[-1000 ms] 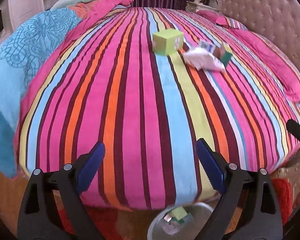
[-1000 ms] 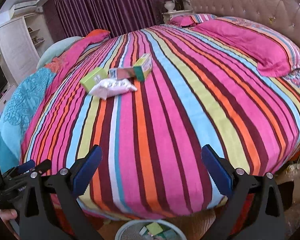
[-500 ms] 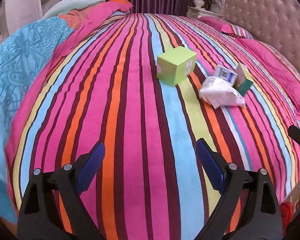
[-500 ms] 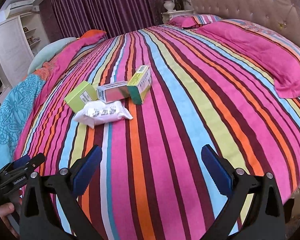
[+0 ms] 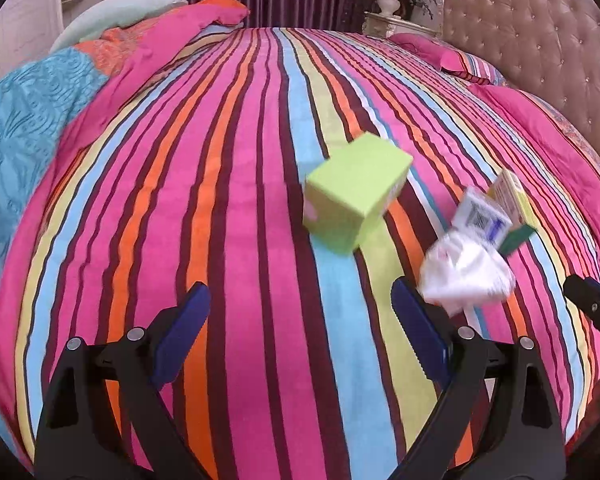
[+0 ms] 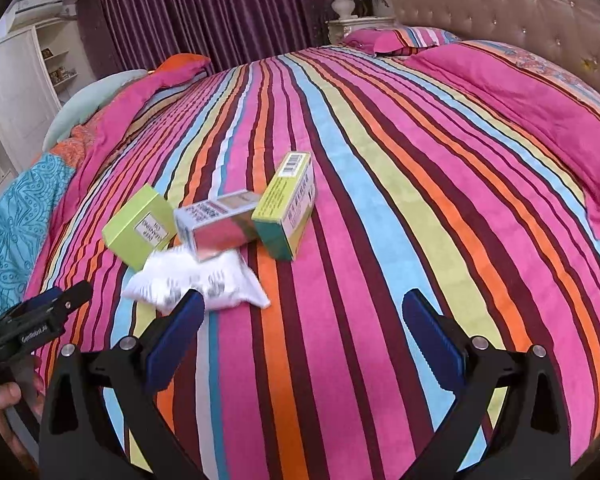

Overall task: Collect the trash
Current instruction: 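Grasp a lime-green box with the left tool while the right tool grasps the tall barcoded green box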

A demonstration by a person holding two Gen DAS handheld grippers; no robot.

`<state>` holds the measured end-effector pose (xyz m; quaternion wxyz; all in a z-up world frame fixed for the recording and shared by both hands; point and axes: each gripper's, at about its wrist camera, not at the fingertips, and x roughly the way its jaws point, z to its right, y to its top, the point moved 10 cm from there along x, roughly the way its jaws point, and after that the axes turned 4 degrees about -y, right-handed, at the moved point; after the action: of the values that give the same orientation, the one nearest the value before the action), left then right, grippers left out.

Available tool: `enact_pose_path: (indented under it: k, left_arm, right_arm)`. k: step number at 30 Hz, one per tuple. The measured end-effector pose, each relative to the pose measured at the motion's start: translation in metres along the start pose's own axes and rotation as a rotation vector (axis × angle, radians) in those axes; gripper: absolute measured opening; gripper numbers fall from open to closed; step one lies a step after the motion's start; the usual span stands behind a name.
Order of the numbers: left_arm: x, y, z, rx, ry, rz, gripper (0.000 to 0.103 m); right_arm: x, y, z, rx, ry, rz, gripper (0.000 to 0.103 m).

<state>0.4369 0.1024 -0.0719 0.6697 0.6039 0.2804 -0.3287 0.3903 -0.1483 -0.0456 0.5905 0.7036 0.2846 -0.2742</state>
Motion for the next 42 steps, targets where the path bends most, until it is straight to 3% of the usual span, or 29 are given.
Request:
enact_pose_path:
  k: [24,28,30,38,39,42]
  left_arm:
    - [0.072,0.054,0.025,0.076,-0.026,-0.049,0.089]
    - [0.080,0.057,0.029,0.082,-0.028,-0.061,0.089]
    - [0.084,0.057,0.031,0.080,-0.033,-0.067,0.089]
    - [0.095,0.057,0.034,0.063,-0.031,-0.075,0.089]
    - [0.096,0.057,0.035,0.064,-0.032,-0.078,0.087]
    - [0.099,0.052,0.041,0.069,-0.051,-0.101,0.072]
  right_arm:
    - [0.060,0.031,-0.003,-0.013,-0.062,-0.053,0.094]
    - [0.073,0.033,0.000,0.002,-0.063,-0.083,0.087]
    - [0.078,0.032,0.001,0.007,-0.064,-0.100,0.068]
    - [0.085,0.034,0.007,0.020,-0.045,-0.113,0.062]
    - [0.085,0.033,0.007,0.022,-0.038,-0.116,0.057]
    - [0.085,0.033,0.008,0.027,-0.019,-0.122,0.055]
